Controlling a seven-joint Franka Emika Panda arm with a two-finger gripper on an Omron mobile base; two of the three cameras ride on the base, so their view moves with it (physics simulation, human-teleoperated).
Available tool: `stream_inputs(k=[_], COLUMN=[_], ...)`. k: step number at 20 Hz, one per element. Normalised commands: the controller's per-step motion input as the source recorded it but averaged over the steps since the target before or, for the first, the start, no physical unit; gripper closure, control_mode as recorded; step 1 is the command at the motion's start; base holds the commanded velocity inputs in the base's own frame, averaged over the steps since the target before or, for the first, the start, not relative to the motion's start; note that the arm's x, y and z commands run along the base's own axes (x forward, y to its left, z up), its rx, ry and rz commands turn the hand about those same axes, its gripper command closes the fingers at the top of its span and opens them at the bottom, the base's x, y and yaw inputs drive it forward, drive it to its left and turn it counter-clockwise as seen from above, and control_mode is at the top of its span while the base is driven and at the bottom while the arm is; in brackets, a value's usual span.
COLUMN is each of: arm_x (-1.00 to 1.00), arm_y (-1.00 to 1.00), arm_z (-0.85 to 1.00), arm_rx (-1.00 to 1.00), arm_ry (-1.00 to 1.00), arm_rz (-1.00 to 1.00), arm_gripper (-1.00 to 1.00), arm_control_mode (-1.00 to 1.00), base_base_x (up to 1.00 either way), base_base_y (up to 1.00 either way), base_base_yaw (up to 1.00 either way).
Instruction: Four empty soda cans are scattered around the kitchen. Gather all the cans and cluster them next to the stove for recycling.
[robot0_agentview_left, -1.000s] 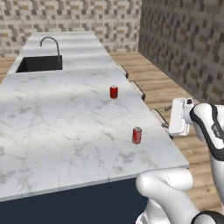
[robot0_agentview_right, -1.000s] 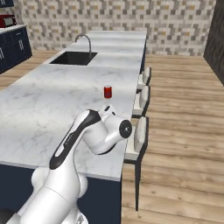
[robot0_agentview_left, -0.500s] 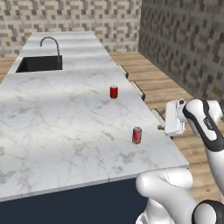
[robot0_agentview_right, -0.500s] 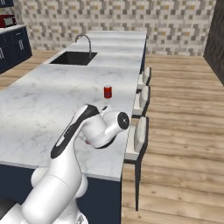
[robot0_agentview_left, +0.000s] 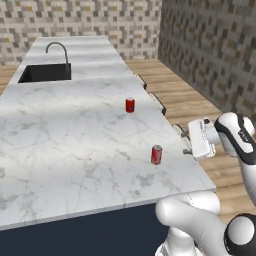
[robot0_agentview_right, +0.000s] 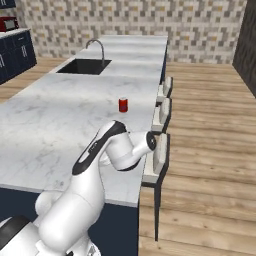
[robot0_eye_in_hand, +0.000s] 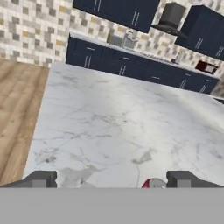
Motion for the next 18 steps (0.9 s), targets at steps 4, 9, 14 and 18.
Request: stream_inputs(k=[4,9,14,18], arm_x=[0.05,0.02,0.1,0.19], arm_y=[0.02,0.1,0.16,0.16], arm_z=[-0.1,-0.24,-0.17,-0.08], arm_rx=[0.0,0.0,0.0,0.0], arm_ry=[-0.02,0.01,0.06,0.04], arm_rz=[0.0,0.0,0.0,-0.01], arm_gripper=[-1.0,-1.0,-1.0,-1.0], arm_control_mode=[-1.0,-1.0,-1.0,-1.0], base_base_x=[0.0,0.0,0.0,0.0], base_base_y=[0.0,0.0,0.0,0.0], base_base_yaw=[0.0,0.0,0.0,0.0])
